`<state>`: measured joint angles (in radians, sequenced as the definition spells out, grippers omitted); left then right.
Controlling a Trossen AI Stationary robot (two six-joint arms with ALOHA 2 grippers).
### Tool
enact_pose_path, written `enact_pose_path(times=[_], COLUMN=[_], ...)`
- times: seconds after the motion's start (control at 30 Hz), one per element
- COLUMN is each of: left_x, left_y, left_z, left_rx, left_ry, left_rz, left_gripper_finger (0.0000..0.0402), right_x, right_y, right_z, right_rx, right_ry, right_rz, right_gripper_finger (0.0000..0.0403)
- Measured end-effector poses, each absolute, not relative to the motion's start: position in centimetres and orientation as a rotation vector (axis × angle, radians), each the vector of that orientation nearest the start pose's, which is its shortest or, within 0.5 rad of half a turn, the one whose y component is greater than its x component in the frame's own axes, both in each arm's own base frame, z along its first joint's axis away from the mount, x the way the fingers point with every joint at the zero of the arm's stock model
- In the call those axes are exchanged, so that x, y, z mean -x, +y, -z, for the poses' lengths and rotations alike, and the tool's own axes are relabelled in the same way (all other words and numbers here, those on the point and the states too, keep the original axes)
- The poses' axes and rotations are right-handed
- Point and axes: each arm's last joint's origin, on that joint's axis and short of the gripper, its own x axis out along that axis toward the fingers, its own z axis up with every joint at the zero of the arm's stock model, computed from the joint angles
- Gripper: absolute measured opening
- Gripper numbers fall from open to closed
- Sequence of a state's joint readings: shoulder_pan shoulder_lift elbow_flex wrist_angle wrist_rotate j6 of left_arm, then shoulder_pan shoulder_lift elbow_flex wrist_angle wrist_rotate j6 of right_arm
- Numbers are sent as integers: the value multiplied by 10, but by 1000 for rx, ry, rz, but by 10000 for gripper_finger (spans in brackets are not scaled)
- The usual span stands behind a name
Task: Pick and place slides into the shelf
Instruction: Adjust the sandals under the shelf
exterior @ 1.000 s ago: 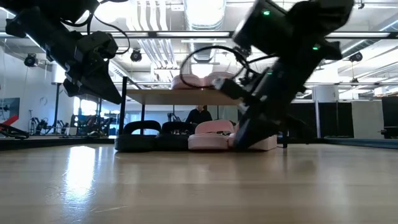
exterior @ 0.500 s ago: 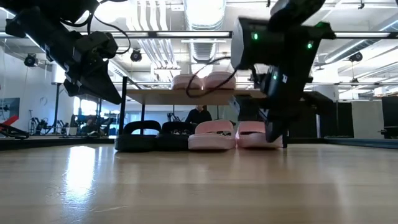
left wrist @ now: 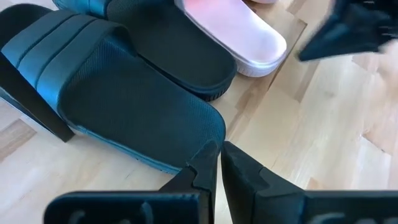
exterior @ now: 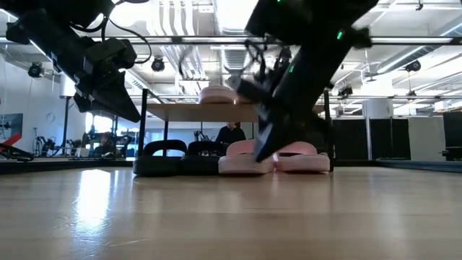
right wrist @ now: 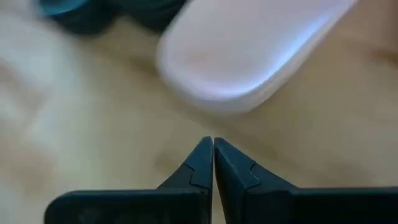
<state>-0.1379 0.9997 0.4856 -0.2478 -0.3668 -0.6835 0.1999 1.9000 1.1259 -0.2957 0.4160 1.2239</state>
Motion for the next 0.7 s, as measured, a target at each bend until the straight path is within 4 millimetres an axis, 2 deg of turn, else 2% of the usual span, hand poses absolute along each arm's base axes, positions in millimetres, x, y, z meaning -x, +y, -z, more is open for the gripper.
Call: enact_pose_path(times=[0.23, 0.37, 0.6, 0.7], left_x=[-188, -188, -188, -188], left_y=[-16, -16, -16, -16], left_z=[-192, -192, -192, -192], left_rx=[449, 449, 449, 449], left_ry=[630, 630, 631, 629], left_rz=[-453, -453, -453, -452], left_gripper_finger=[8, 8, 8, 8], right_x=[-385, -395, -383, -383], right_y=[46, 33, 19, 16], right_z=[-130, -123, -133, -141], right_rx=[-735, -710, -603, -582], right_ry=[759, 785, 777, 735], right_rz=[734, 777, 1055, 1078], right_gripper_finger=[8, 8, 8, 8])
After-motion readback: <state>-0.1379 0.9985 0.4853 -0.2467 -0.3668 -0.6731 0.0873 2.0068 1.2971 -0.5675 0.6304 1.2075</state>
